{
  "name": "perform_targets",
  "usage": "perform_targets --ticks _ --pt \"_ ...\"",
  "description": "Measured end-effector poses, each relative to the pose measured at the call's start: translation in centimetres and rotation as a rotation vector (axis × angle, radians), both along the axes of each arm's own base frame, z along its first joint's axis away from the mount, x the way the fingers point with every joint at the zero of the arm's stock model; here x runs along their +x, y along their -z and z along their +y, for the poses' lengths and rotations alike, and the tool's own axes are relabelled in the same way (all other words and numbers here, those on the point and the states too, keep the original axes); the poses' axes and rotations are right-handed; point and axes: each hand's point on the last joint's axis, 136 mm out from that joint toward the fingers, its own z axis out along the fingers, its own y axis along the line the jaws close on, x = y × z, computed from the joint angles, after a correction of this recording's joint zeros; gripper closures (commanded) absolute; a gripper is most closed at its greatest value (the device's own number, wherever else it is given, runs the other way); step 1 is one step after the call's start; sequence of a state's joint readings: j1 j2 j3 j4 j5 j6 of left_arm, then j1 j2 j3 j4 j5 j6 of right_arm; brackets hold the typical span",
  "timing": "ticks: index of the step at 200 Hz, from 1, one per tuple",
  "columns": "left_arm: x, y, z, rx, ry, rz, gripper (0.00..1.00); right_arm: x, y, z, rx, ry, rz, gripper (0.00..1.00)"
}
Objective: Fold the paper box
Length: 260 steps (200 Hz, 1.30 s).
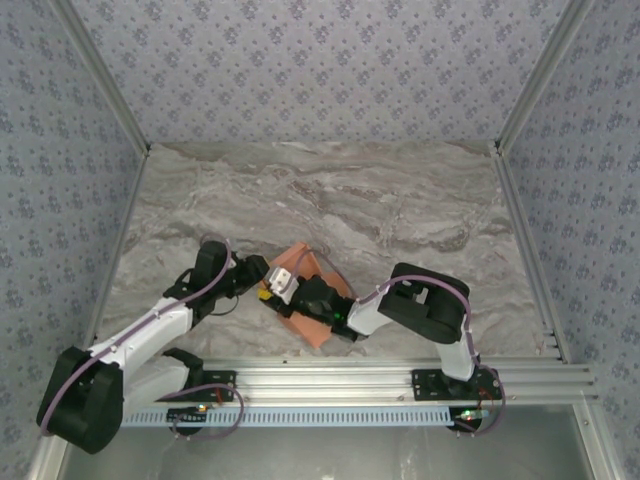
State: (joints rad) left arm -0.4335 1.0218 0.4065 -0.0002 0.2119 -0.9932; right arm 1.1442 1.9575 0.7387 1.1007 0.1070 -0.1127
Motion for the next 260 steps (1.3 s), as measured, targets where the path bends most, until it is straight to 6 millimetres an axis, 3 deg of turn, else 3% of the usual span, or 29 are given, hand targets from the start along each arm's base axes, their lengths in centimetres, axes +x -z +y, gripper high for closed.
perform_targets --ticks 62,128,173,260 --pt "-0.1 -0.2 -0.1 -0.026 -0.022 0.005 0.54 0.4 0.4 0.4 -0.01 0.032 0.022 0.7" --pt "-0.8 -0.6 -0.2 -0.07 -0.033 -0.002 0.53 1.7 1.5 -0.5 -0.034 0.102 0.041 0.83" --pt "-0.8 -0.6 -0.3 -0.071 -0.03 -0.002 0.53 1.6 1.5 -0.5 -0.01 0.077 0.041 0.82" --pt "0.0 -0.7 -2.0 -0.069 0.023 -0.01 0.54 2.4 1.3 -2.0 0.084 -0.013 0.079 0.91"
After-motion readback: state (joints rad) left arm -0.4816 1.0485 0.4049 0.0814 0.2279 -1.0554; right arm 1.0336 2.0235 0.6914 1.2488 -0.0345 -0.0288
